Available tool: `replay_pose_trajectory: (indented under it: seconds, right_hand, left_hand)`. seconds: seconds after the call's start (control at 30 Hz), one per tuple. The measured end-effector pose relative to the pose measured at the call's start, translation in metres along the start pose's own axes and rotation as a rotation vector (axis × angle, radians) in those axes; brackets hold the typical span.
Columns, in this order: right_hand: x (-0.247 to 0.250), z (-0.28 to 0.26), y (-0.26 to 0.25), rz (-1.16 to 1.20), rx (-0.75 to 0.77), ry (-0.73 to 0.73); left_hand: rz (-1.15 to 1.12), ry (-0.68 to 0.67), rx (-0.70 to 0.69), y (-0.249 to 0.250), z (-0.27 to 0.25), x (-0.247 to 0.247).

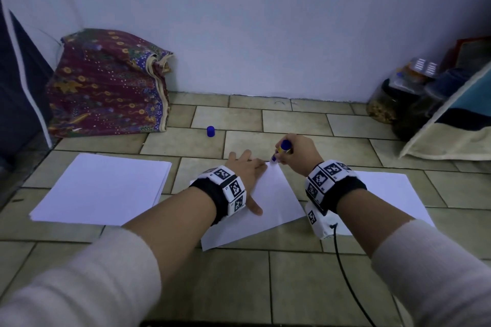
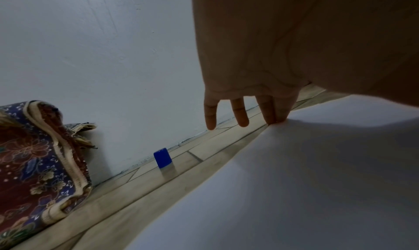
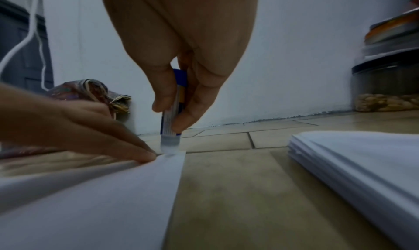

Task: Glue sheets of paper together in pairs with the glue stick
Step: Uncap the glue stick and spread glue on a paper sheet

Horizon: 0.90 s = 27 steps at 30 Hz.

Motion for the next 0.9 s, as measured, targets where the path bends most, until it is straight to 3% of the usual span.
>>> replay_pose_trajectory:
  seconds: [0.43,0.9]
  right_hand:
    - [-0.003,-0.007,0.000,-0.351,0.111,-0.092]
    - [0.017,-0.063,0.034,-0.391,0.157,-0.254]
  left_hand:
    - [-0.001,-0.030,0.032,0.003,0.002,0.006]
    - [0.019,-0.046,0.034,0.002,0.001,0.005]
Point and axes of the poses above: each hand's wrist, its own z-axis towards the middle knuckle, its own x-axis out of the back of the hand, y = z × x, the point moved 3 cm from there along z, towards the middle knuckle, and after that the axes turned 15 degrees about -x, right-handed, at the moved point
